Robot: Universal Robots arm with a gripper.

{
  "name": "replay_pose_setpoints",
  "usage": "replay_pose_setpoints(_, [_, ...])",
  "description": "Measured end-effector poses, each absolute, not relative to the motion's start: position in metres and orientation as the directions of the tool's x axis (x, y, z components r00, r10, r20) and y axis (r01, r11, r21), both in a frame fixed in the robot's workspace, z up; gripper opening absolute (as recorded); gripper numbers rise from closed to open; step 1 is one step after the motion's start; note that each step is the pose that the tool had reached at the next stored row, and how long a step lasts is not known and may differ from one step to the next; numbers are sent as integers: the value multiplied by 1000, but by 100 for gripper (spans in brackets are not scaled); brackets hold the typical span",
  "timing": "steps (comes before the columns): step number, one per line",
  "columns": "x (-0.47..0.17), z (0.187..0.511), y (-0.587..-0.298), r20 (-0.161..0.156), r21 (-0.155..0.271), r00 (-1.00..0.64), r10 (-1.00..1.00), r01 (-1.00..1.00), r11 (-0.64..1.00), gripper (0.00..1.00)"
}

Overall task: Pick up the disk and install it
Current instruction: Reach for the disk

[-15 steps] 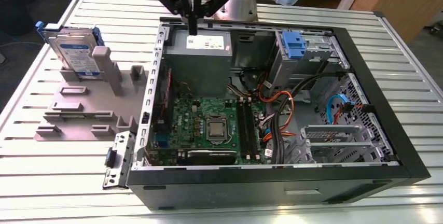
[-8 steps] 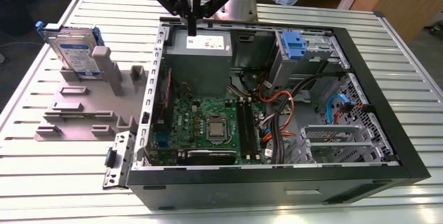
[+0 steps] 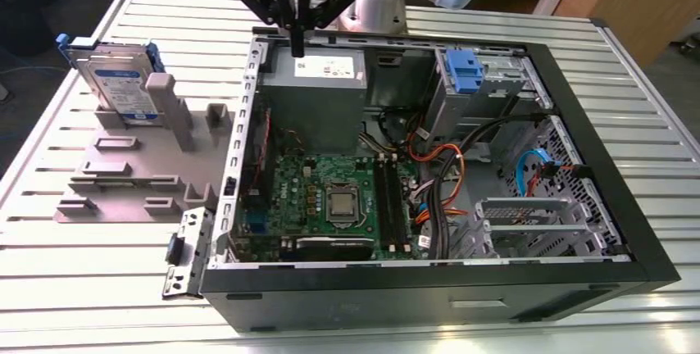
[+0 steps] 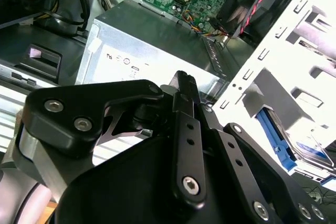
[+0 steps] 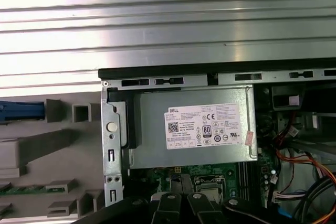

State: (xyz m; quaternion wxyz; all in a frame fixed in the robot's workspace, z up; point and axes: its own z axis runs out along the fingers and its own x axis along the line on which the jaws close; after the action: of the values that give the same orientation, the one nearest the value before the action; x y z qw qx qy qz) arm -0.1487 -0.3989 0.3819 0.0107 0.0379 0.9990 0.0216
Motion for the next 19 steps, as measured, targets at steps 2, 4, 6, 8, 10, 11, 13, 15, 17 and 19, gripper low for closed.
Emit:
replay_pose_setpoints(2, [-151, 382, -399, -20, 44, -997, 76, 75, 996, 11])
replay_pose_setpoints(4, [-154, 382, -399, -20, 44, -997, 76, 75, 996, 11])
replay_pose_setpoints(6, [-154, 382, -398, -20, 44, -997, 76, 75, 996, 11])
replay_pose_setpoints(8, [-154, 381, -398, -20, 44, -997, 76, 75, 996, 11])
replay_pose_setpoints(10, [-155, 381, -398, -20, 44, -997, 76, 75, 996, 11])
replay_pose_setpoints(11, [-156, 381, -398, -20, 44, -997, 76, 75, 996, 11])
replay_pose_setpoints(13, [-157, 381, -398, -20, 44, -997, 76, 75, 996, 11])
replay_pose_setpoints(15, [-159, 381, -398, -20, 44, -997, 76, 75, 996, 11])
replay_pose_setpoints(17, [-160, 381, -398, -20, 44, -997, 76, 75, 996, 11])
replay_pose_setpoints(19, [-161, 381, -398, -20, 44, -997, 76, 75, 996, 11])
